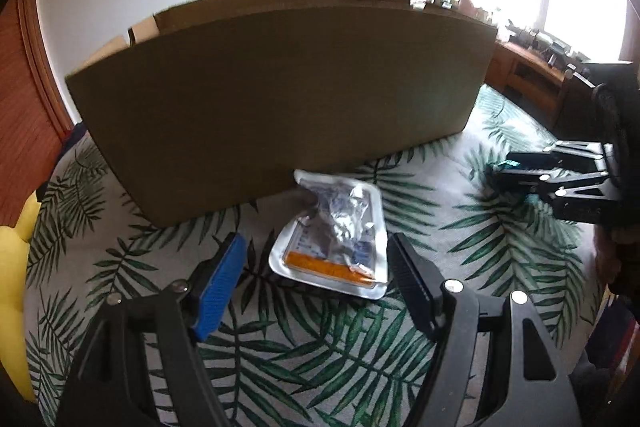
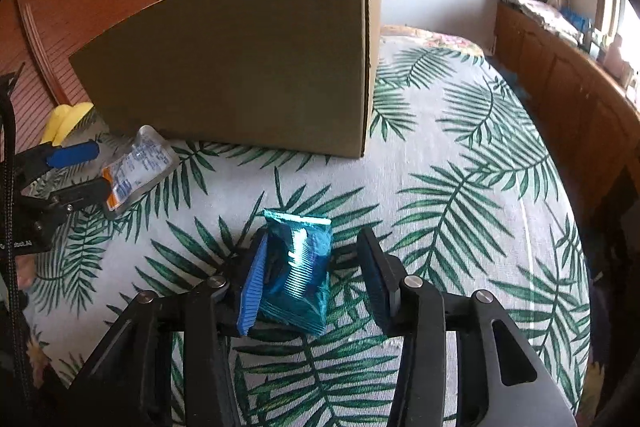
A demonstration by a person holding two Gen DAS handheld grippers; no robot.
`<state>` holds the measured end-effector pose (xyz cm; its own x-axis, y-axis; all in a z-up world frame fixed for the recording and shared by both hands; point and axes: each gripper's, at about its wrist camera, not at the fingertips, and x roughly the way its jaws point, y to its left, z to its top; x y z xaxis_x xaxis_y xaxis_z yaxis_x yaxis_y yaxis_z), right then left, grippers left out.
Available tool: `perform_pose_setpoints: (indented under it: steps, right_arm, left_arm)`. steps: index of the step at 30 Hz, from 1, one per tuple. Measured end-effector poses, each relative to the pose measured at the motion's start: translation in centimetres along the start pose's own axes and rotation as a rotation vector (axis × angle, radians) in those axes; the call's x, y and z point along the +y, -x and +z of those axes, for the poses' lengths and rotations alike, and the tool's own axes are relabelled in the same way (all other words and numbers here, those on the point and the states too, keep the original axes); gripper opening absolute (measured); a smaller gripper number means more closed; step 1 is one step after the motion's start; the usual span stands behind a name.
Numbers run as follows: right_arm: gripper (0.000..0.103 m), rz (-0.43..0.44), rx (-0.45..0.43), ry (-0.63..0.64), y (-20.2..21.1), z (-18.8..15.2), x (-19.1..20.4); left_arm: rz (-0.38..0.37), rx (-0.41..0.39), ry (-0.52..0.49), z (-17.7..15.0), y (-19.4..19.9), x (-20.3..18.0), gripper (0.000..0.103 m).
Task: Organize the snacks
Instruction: 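Move both tools back toward the blue packet and the clear tray packet, then grasp the blue packet with the right tool while the left tool reaches the clear tray packet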
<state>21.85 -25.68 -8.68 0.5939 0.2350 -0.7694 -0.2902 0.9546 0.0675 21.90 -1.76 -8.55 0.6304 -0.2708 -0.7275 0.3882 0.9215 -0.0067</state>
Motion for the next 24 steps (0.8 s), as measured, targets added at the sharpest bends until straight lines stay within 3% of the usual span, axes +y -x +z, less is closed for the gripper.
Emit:
perform_pose_setpoints:
  steps: [7,15,24]
  right_arm:
    - [0.04,-0.084,-0.006,0.072,-0.2,-0.5,1.5]
    - [0.041,-0.071,-0.003,0.062,-0.2,-0.4,1.5]
    - [0.041,-0.066,-0.002,0.058,-0.1,-0.5,1.5]
  left_arm:
    - [0.025,0.066,-0.008,0.0,-1.4,-0.5,0.073]
    - [0.002,0.086,-0.022,0.4,-2.3,-1.1,0.074]
    - [0.044,0.077,-0.078,1.9,-3.7,-3.1,0.075]
